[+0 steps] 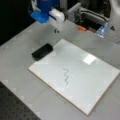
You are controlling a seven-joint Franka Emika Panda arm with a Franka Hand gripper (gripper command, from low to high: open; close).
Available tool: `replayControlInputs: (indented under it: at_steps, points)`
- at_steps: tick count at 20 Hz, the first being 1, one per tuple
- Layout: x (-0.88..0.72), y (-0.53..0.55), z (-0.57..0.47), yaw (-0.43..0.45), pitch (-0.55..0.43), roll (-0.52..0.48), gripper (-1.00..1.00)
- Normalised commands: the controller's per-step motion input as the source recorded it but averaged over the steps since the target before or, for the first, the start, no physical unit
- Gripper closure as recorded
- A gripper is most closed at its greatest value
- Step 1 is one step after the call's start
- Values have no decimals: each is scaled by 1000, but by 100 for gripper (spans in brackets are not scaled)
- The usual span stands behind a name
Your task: Erasing curve lines
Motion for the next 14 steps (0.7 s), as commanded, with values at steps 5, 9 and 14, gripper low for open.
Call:
replayControlInputs:
  at_steps: [5,9,14]
  points:
    - [267,-307,16,136,75,75,-100]
    - [266,-299,64,162,97,96,-100]
    - [279,-318,70,151,108,103,-100]
